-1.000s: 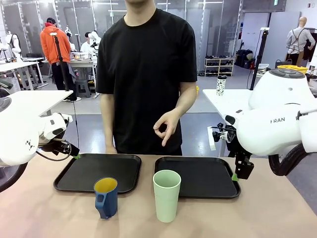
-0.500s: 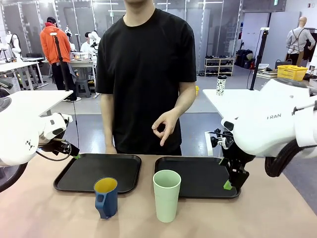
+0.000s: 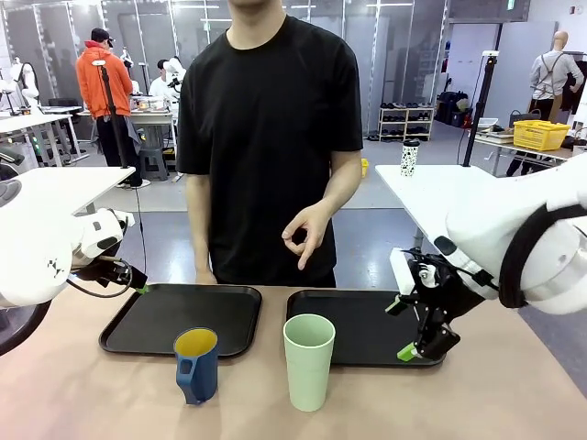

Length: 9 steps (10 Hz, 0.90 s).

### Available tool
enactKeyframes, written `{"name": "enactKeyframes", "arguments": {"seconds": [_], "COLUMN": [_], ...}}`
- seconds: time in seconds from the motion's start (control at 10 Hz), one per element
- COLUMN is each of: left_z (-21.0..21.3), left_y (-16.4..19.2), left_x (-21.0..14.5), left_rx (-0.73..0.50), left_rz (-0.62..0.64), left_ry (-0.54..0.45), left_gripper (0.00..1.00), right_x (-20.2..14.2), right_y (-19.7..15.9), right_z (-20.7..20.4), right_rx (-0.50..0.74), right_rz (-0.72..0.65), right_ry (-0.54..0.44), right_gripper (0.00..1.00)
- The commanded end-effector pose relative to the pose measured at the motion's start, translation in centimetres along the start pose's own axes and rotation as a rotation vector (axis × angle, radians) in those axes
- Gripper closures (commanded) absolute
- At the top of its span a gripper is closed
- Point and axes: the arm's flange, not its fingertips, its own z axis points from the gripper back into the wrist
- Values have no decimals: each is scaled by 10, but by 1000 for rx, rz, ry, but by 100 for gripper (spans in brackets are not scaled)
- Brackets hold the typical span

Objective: Sort and store the cups by type.
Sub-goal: Pick up the Reusable plastic cup.

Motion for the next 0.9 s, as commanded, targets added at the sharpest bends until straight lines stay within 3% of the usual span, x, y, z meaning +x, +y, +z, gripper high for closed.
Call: {"name": "enactKeyframes", "arguments": {"seconds": [0.0, 0.2, 0.3, 0.8], "left_z": [1, 1, 1, 1], "left_y": [0, 0, 0, 0], "left_x": [1, 1, 1, 1], "left_rx": [2, 2, 2, 2], "left_rz": [-11, -11, -11, -11], "left_ry": [-2, -2, -2, -2], "left_gripper": [0, 0, 0, 0], "right_x": [-32, -48, -57, -87], "right_y": [-5, -7, -6, -11], "right_z": [-30, -46, -55, -96], "right_rx": [44, 50, 45, 11], "right_rz": [36, 47, 46, -35], "right_ry": [-166, -382, -446, -607], "right_gripper": [0, 0, 0, 0]}}
